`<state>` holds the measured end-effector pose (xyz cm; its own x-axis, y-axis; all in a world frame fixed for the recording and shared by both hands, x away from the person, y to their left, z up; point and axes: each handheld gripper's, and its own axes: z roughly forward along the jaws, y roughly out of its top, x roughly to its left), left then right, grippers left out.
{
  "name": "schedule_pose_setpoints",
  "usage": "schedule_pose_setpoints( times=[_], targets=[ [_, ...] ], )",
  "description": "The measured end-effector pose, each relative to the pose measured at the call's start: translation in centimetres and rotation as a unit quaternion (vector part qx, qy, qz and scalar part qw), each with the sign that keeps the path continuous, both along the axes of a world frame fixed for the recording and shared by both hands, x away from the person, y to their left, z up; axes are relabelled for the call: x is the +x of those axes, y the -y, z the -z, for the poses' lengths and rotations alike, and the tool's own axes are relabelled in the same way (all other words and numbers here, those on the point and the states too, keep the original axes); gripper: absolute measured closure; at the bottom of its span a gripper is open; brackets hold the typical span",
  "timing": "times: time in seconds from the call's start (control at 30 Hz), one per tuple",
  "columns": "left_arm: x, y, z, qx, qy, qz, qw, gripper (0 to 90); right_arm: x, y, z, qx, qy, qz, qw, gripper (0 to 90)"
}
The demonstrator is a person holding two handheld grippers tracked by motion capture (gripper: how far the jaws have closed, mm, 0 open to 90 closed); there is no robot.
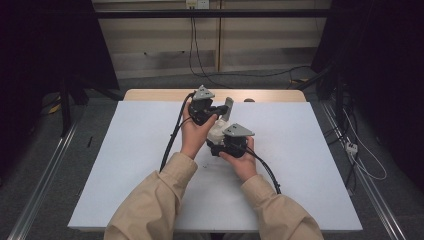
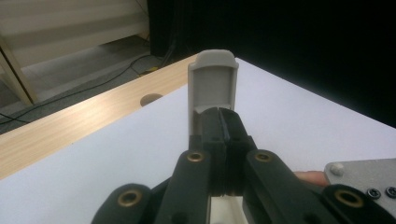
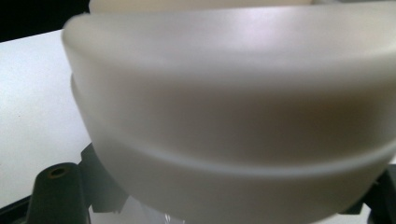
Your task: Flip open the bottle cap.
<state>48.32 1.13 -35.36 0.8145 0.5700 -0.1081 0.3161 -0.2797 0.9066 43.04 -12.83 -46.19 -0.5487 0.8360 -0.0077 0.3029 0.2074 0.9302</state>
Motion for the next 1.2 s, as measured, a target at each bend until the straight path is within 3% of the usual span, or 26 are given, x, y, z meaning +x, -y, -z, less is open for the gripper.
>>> schedule_pose_setpoints(
  times=[1.2],
  targets=[
    [0.89,0.92,0.68,0.008,-0.006,0.007,0.9999,89.6,-0.01,-0.03,0.0,-0.003,0.001,0.0,1.0,18.8]
  ],
)
